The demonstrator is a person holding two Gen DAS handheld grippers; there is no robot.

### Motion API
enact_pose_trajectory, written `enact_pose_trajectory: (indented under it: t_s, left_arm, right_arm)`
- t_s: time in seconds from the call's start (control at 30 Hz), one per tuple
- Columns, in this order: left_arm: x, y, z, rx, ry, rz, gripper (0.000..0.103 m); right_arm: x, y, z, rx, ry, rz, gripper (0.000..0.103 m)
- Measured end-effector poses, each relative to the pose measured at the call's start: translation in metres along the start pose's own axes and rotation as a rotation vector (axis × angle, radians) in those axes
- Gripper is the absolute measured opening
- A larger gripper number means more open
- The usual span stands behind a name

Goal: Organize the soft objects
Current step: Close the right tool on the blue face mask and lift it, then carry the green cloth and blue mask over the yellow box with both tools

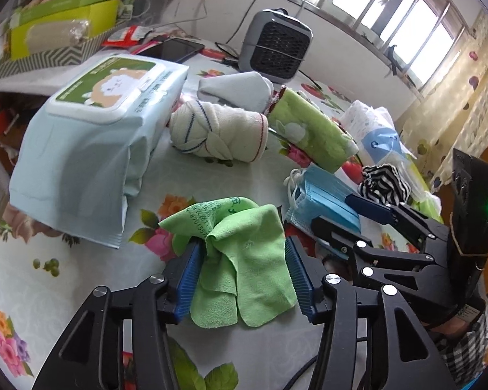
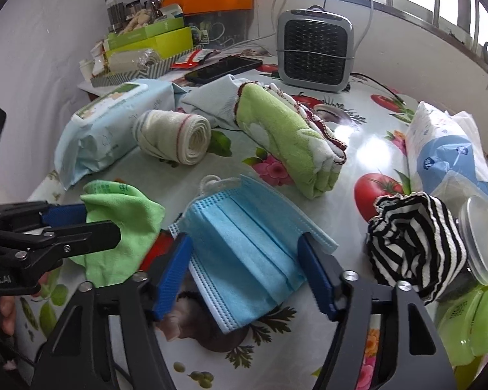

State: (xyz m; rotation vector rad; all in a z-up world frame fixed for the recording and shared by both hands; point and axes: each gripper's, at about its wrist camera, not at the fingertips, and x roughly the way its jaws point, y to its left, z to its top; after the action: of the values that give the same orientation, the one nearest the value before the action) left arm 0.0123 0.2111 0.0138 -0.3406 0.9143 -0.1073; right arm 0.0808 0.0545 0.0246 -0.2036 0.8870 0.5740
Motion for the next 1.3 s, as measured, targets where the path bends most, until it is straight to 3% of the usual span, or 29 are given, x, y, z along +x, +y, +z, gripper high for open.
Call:
enact_pose_trajectory:
  t_s: [0.07,0.27,0.43,0.6,1.3]
  left_arm:
    - [0.001,-0.003,0.000,0.009,-0.005,0.022,0.050]
    - [0.003,-0.009,-0.001,0.030,-0.016,0.067,0.049]
    - [0.004,-0.007,0.000,0.028,-0.020,0.105,0.025]
    - [0.005,-0.005,0.000,0.022,-0.017,0.111,0.010]
    - [-0.020,-0.031,0.020,0.036,-0.099,0.048,0.009]
  right_arm:
    - [-0.001,-0.001,0.000,0.003,-0.004,-0.012,0.050]
    - [-0.003,-0.002,-0.001,0.005,-0.008,-0.020,0.035]
    - [-0.006,-0.001,-0.003,0.006,-0.016,-0.012,0.020]
    - [-0.010,-0.003,-0.003,0.026,-0.027,0.004,0.017]
    - [-0.048,-0.017,0.002,0.078,-0.134,-0.005,0.007]
